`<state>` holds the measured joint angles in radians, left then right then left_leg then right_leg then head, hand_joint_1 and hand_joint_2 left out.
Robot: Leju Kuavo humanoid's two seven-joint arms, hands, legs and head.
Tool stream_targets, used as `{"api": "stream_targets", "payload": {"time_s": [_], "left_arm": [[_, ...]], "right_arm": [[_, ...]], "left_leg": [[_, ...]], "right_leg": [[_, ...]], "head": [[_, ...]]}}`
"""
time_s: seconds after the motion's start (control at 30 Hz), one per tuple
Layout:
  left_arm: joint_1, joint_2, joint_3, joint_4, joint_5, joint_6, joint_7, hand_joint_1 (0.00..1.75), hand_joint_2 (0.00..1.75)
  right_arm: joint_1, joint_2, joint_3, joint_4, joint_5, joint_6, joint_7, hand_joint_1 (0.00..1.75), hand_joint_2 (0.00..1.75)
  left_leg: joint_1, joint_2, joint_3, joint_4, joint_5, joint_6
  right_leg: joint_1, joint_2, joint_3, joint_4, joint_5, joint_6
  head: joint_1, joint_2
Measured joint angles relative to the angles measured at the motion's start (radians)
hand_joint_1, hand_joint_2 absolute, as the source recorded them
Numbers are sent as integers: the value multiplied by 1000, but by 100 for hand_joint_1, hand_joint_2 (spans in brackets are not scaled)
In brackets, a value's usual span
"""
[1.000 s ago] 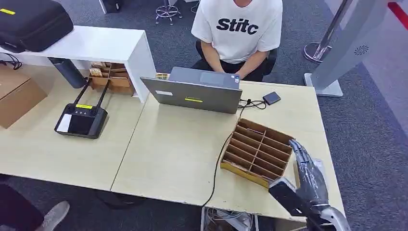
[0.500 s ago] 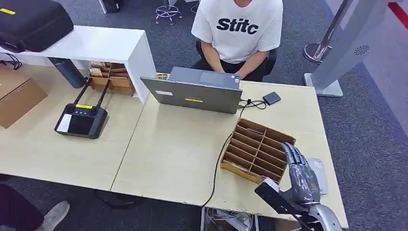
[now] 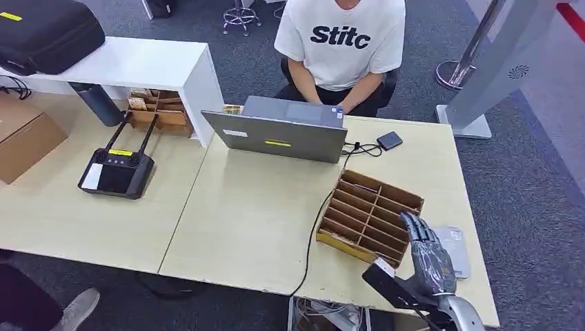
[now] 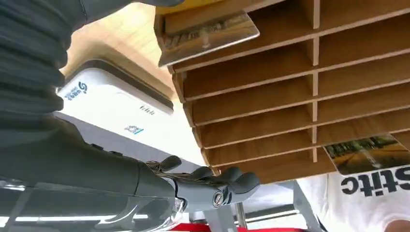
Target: Pass the card to the sensor for recognition and then transmit it.
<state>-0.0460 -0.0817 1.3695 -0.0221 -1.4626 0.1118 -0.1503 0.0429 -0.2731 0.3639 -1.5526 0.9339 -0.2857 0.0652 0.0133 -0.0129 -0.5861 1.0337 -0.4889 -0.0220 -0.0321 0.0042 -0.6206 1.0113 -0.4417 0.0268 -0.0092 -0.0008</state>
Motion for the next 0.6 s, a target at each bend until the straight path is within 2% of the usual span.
{"api": "stream_targets", "payload": {"time_s": [0.13, 0.37, 0.6], "left_arm": [[-2, 0, -1, 0, 0, 1, 0, 0, 175], [-3, 0, -4, 0, 0, 2, 2, 0, 175], [-4, 0, -4, 0, 0, 2, 3, 0, 175]], "right_arm": [[2, 0, 0, 11, 3, -2, 4, 0, 175], [9, 3, 2, 35, 72, -50, 23, 0, 175], [14, 4, 3, 64, 73, -53, 30, 2, 175]], "left_leg": [[0, 0, 0, 0, 0, 0], [0, 0, 0, 0, 0, 0], [0, 0, 0, 0, 0, 0]], "right_leg": [[0, 0, 0, 0, 0, 0], [0, 0, 0, 0, 0, 0], [0, 0, 0, 0, 0, 0]], "head": [[0, 0], [0, 0], [0, 0]]}}
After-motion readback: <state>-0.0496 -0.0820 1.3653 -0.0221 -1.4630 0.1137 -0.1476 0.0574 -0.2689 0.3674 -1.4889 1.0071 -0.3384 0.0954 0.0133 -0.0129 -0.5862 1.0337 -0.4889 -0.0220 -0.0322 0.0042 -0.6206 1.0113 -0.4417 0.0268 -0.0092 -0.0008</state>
